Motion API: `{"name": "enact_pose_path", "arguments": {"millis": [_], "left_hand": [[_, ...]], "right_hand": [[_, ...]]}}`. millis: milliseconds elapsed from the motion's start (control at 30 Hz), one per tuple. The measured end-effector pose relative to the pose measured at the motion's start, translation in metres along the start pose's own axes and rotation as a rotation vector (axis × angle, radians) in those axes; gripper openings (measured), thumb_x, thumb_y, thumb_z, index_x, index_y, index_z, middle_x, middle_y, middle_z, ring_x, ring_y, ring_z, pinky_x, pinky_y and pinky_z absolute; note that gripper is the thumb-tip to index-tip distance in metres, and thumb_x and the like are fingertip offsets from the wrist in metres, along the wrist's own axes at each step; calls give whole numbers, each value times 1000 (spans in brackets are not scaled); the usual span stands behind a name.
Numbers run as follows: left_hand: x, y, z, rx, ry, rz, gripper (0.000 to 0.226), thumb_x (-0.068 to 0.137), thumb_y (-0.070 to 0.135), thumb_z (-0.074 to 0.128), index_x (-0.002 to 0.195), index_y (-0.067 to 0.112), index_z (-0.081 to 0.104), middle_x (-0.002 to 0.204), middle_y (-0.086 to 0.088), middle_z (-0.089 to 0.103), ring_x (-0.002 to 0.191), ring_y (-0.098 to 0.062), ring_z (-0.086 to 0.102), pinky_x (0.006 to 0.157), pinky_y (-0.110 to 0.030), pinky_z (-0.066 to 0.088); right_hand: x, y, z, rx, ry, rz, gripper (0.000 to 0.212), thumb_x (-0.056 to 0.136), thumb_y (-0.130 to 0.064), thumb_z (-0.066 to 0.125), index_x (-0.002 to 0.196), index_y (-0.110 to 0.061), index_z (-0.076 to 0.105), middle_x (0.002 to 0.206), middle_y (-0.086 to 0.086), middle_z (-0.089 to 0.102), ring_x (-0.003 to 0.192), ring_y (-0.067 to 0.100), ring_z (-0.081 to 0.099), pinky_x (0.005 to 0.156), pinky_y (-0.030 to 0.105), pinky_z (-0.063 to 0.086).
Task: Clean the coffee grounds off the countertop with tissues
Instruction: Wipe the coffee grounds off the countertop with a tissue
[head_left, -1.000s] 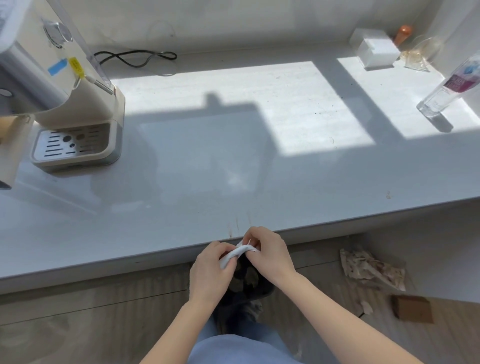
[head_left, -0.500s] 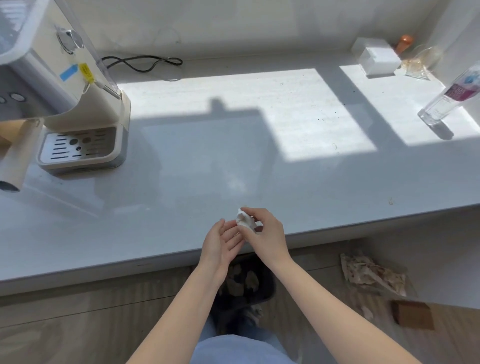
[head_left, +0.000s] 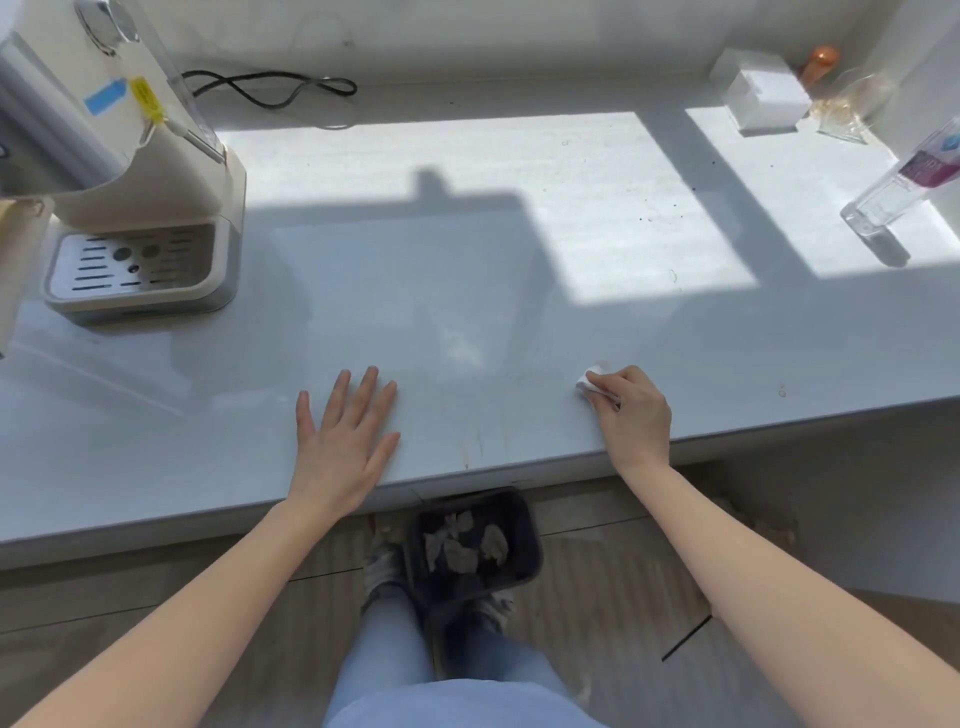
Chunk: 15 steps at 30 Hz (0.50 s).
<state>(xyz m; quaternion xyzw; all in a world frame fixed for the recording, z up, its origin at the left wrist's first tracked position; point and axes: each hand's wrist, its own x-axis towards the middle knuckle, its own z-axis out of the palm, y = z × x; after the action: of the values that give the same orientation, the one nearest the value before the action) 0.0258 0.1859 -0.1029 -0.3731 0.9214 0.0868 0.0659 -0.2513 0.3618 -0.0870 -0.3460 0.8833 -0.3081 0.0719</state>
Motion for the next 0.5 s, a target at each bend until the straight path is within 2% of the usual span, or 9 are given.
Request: {"name": "enact_pose_path", "arguments": {"millis": [133,267,333,433,500], "left_hand": [[4,-12,7,5,14,-90,63,89,53,4,148,32,4,160,5,2,147,-21,-3,112,-57,0],[3,-8,7,22,5,-104,61,89,51,4,148,33,1,160,5,0,147,-21,-3,112,-58,2],[4,-10,5,28,1,-104,61,89,52,2,147,34,-3,159,6,-2,147,-20,-5,113,-57,2],[3,-10,5,11,9,-99,61,88,53,2,146,35,-5,159,7,-4,146,-19,-6,114,-56,1],[2,-11,6,9,21,-90,61,89,53,2,147,35,-4,159,7,-4,146,-18,-7,114,-55,0]], "right_hand": [[-12,-27,14,17,-18,-22,5,83,-20,70,85,-15,73,70,4,55,63,24,55,57,29,39],[-54,-89,55,55,-191,-257,3,83,-17,70,84,-15,72,70,4,52,63,20,48,55,26,35],[-72,-112,70,46,-286,-368,4,82,-14,69,86,-14,70,72,5,54,65,22,51,57,25,34],[-73,-113,70,8,-340,-497,7,80,-12,71,86,-14,69,74,6,57,65,25,54,51,24,36],[-67,-95,56,-34,-309,-487,7,80,-14,72,84,-17,68,72,3,54,63,22,53,46,22,34]]}}
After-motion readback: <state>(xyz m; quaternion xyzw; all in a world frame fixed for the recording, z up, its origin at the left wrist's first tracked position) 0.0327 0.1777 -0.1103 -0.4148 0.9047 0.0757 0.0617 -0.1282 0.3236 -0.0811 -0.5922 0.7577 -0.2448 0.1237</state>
